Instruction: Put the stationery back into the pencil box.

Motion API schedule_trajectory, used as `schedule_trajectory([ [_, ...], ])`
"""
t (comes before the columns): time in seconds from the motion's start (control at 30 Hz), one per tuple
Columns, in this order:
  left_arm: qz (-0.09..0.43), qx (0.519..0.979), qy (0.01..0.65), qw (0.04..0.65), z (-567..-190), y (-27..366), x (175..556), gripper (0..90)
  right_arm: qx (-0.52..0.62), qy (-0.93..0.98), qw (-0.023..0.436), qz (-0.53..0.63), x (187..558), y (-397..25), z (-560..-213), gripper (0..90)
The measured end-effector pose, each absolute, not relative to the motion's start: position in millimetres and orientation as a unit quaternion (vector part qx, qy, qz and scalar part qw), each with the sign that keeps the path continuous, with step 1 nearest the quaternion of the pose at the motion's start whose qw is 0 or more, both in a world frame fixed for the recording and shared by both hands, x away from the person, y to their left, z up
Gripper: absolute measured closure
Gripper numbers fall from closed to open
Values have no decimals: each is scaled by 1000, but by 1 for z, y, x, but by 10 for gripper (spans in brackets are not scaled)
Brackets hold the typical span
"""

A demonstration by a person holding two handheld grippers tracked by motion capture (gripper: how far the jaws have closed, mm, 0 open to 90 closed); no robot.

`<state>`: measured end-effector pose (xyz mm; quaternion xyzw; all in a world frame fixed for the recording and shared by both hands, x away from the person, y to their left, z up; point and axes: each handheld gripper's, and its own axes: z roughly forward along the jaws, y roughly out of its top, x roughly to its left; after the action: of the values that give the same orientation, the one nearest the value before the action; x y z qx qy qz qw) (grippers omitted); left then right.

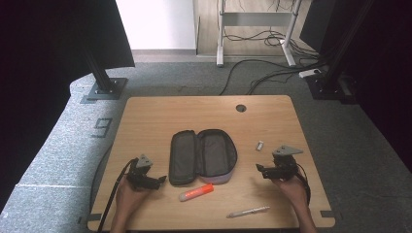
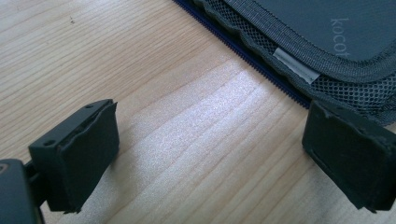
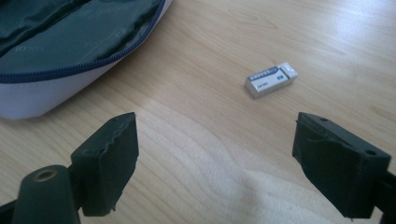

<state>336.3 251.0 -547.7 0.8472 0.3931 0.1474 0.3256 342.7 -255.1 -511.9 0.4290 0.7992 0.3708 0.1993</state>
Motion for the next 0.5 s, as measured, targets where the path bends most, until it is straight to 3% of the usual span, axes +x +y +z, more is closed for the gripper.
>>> schedule_trajectory([
  [0.5,147,847,392,326,-548,251,336,44,444,796,203,358,372,-249,-513,221],
])
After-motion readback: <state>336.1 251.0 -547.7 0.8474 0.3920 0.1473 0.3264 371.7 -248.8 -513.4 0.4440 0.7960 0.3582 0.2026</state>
